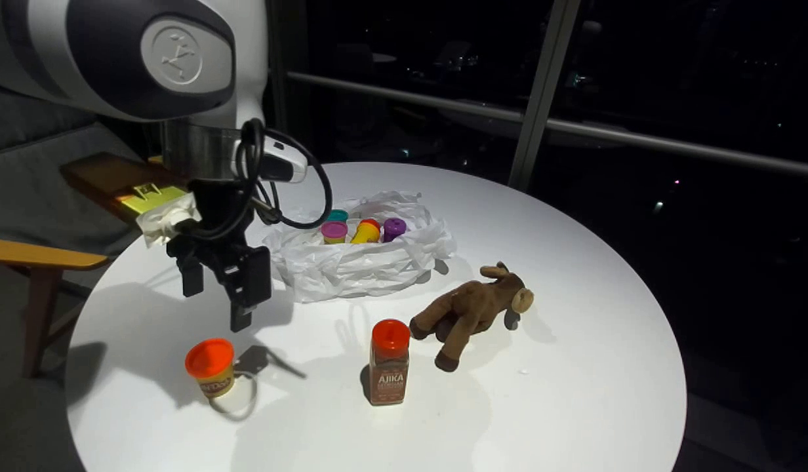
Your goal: Pick the objects on the table and put them in the plastic bag
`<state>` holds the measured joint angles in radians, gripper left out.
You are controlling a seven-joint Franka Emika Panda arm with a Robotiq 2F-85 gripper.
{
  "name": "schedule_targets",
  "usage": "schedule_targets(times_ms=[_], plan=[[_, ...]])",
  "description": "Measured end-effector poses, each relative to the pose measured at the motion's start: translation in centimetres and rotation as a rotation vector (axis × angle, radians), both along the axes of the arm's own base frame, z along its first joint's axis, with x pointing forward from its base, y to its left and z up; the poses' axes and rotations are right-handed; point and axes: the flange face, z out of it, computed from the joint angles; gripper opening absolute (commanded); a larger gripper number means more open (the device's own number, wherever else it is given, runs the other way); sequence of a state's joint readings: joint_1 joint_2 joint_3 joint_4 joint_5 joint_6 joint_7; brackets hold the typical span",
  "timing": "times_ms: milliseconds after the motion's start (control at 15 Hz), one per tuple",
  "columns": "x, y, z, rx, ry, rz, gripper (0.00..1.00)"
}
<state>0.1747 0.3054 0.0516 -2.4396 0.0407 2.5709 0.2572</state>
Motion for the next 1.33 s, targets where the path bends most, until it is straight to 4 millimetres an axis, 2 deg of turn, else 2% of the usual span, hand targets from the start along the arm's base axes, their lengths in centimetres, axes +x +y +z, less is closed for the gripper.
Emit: schedule_targets(times_ms=[467,1000,1067,1133,1267,1333], plan=[[-3.4,1.3,-2.1,-0.089,-0.129,0.061,1.0],[-4.3,1.0,-3.7,-0.105,-0.122,0.051,1.0],[-4.4,1.0,-4.0,-0.106,-0.118,0.048,0.96],[-4.4,0.9,-4.2,-0.107,-0.113,0.045,0.73],[-4.5,0.8,-4.5,-0.109,-0.106,0.044,0.71],[-4.6,0.8,-4.7,-0.11,-0.103,0.045,0.64]])
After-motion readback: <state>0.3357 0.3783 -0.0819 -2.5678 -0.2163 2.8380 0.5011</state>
